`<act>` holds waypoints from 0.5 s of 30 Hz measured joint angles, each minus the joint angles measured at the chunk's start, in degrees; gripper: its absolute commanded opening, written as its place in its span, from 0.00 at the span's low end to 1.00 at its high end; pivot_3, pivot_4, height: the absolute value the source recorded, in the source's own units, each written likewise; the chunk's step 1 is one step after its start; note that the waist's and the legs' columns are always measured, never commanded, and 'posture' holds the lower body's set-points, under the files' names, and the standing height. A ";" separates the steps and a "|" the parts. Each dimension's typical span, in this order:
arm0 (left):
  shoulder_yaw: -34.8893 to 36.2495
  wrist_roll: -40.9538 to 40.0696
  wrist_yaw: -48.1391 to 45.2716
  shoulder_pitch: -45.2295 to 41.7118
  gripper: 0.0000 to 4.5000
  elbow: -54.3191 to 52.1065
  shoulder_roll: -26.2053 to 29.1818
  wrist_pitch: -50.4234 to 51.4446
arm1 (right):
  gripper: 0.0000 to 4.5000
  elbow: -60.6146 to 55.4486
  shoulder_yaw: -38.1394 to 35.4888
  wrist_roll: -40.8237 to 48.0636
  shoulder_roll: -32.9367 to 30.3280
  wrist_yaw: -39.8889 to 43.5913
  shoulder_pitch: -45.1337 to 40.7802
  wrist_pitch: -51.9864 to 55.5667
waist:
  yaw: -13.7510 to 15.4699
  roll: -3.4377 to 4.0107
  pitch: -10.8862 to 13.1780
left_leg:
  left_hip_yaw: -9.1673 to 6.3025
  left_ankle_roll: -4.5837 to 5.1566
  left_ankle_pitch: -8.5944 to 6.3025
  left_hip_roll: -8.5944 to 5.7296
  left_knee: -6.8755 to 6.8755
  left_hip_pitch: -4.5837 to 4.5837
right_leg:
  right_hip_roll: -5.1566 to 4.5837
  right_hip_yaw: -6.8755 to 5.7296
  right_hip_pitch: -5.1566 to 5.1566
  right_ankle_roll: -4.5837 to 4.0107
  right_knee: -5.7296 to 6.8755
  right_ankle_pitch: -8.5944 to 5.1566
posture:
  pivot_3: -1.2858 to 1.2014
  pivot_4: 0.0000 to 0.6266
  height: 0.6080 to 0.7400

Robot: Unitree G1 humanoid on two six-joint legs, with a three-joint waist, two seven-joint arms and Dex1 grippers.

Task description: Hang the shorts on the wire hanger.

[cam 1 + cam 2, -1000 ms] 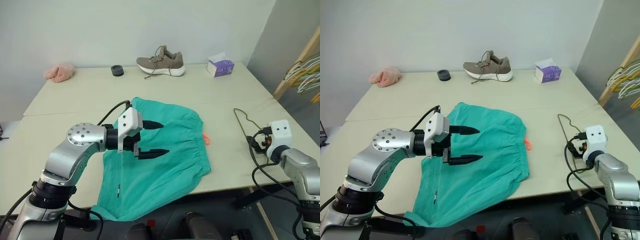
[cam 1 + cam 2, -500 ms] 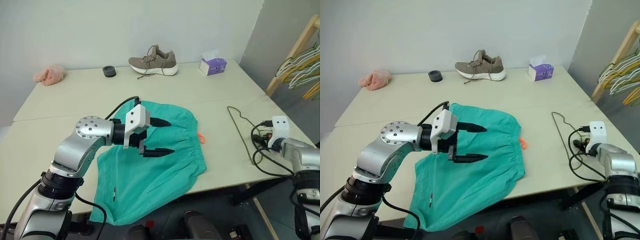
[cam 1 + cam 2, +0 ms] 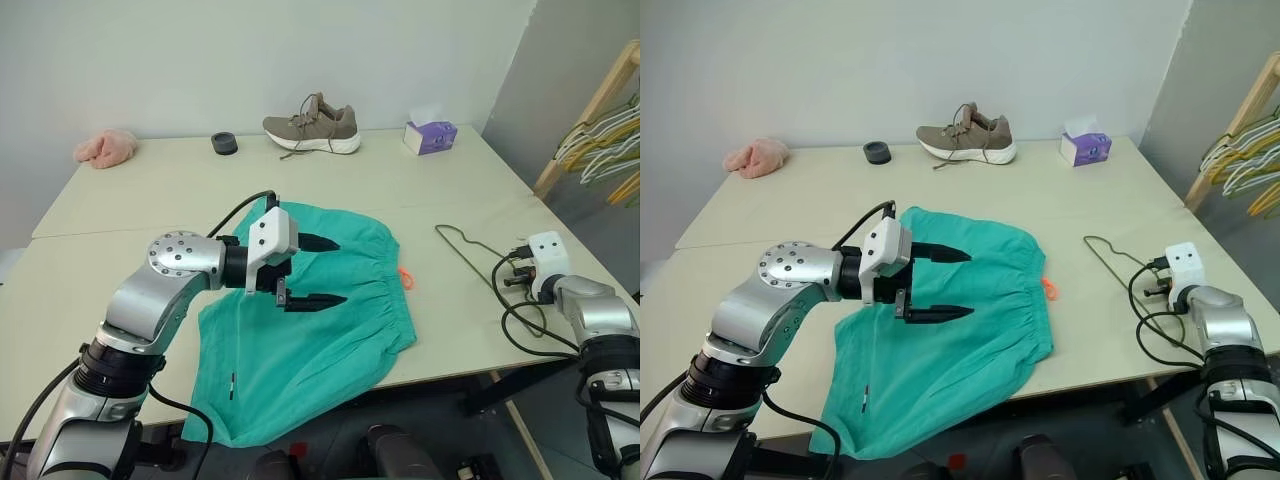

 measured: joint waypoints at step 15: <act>3.27 7.03 3.80 -12.22 1.00 24.68 -0.45 -5.47 | 0.00 -30.41 8.10 -10.39 -2.80 3.09 1.62 -18.27 | -0.24 0.62 0.41 | 0.06 -0.04 0.00 0.01 0.05 -1.10 | -0.02 0.03 -1.19 0.12 0.20 -0.03 | 0.43 0.12 1.00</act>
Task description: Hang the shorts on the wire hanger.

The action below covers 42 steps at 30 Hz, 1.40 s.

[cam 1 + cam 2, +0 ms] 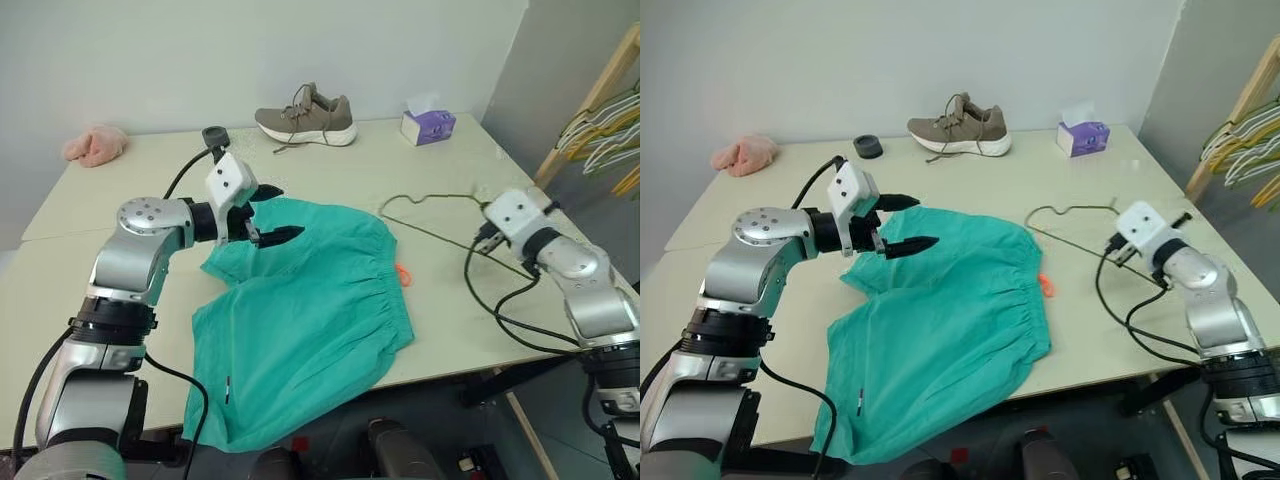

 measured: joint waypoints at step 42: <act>-4.73 -2.12 -18.74 5.57 0.06 -4.21 0.40 10.13 | 0.00 -5.12 7.05 -5.94 5.97 6.70 -7.68 -30.02 | -1.51 0.00 0.00 | -0.07 0.00 0.00 0.01 0.11 0.03 | 0.00 -0.03 0.02 -0.25 0.13 0.15 | 0.42 0.14 1.00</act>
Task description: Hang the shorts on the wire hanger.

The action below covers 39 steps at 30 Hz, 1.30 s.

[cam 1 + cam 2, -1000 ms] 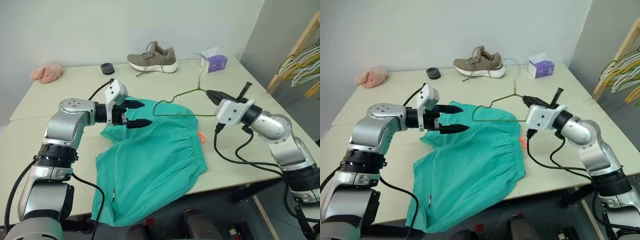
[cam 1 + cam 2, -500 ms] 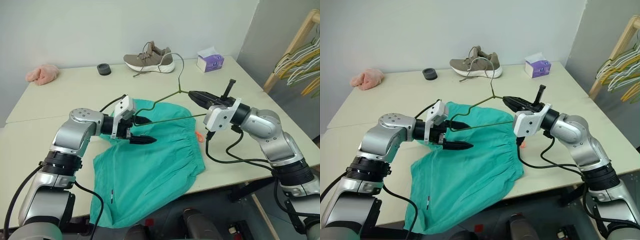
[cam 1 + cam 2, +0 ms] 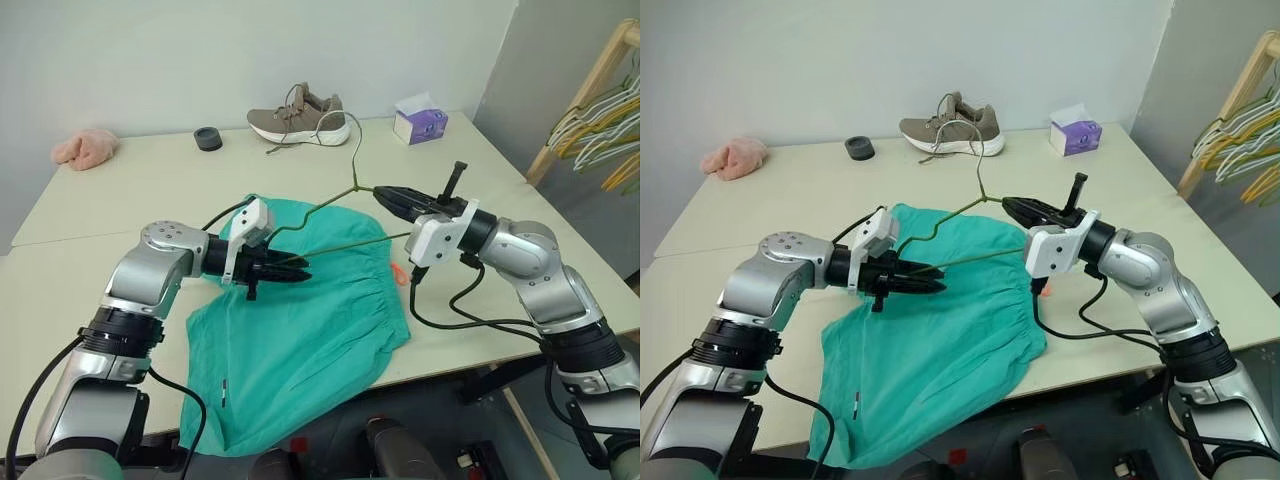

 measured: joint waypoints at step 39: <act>-3.62 15.78 6.87 2.19 0.00 -0.64 1.97 -24.60 | 0.99 -12.32 -0.13 20.49 -10.89 22.31 3.95 51.21 | -0.33 0.00 0.00 | -0.03 0.03 -0.01 -0.02 0.02 0.05 | 0.00 -0.03 0.06 0.23 0.00 -0.12 | 0.42 0.13 1.00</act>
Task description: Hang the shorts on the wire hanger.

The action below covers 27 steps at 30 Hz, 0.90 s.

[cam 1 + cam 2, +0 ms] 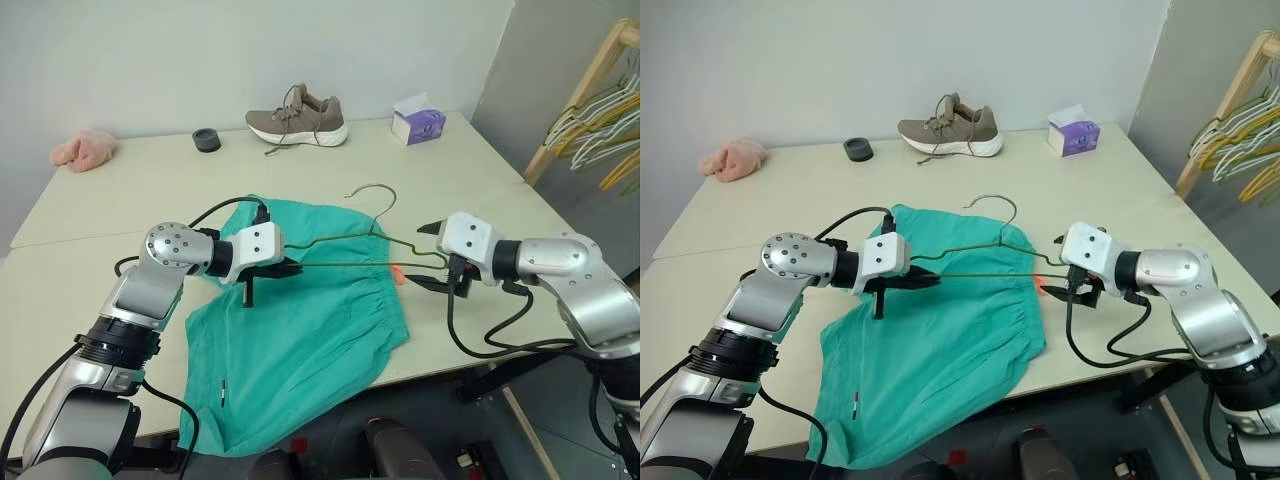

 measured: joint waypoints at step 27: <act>-0.38 -0.10 0.61 0.44 0.17 -0.19 -1.49 1.37 | 0.00 9.95 10.14 -4.23 1.88 6.32 -5.38 4.54 | 0.27 0.00 -0.01 | -0.04 0.00 0.00 0.01 0.05 -0.06 | -0.01 -0.04 -0.02 -0.11 0.02 0.08 | 0.42 0.12 1.00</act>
